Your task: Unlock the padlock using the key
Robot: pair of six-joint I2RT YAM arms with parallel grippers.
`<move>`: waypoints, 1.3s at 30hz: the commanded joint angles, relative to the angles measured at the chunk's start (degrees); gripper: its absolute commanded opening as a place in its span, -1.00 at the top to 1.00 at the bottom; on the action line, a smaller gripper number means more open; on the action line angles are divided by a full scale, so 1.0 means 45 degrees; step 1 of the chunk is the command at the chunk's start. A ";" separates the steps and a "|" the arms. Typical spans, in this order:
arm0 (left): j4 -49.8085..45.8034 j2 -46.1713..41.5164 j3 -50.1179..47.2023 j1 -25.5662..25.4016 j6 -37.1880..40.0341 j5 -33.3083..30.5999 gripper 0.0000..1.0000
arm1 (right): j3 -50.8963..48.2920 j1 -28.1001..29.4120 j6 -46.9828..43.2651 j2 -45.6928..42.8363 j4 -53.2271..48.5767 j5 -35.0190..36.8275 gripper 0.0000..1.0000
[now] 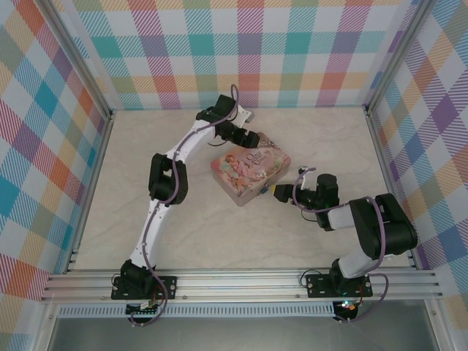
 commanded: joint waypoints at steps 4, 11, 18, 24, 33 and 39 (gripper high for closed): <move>-0.0668 0.0307 0.0316 -0.0321 0.0389 0.1099 -0.55 | 0.0081 -0.0242 0.0066 -0.0412 0.0044 -0.0096 -0.64; -0.1180 0.0307 0.0248 -0.0350 0.0953 0.1155 -0.49 | 0.0771 -0.1497 -0.1356 -0.3448 -0.4369 0.0463 -0.98; -0.1313 0.0326 0.0210 -0.0425 0.1166 0.1400 -0.45 | 0.2500 -0.1633 -0.1750 -0.2348 -0.5679 -0.0276 -0.99; -0.1561 0.0304 0.0205 -0.0448 0.1410 0.1431 -0.43 | 0.4024 -0.1631 -0.1918 -0.0776 -0.5935 -0.0326 -0.99; -0.1588 0.0249 0.0201 -0.0467 0.1462 0.1555 -0.40 | 0.5695 -0.1553 -0.2470 0.0791 -0.6715 -0.0782 -0.99; -0.1606 0.0021 -0.0133 -0.0467 0.1570 0.1420 -0.37 | 0.5719 -0.0929 -0.2441 0.1147 -0.6685 -0.1773 -0.80</move>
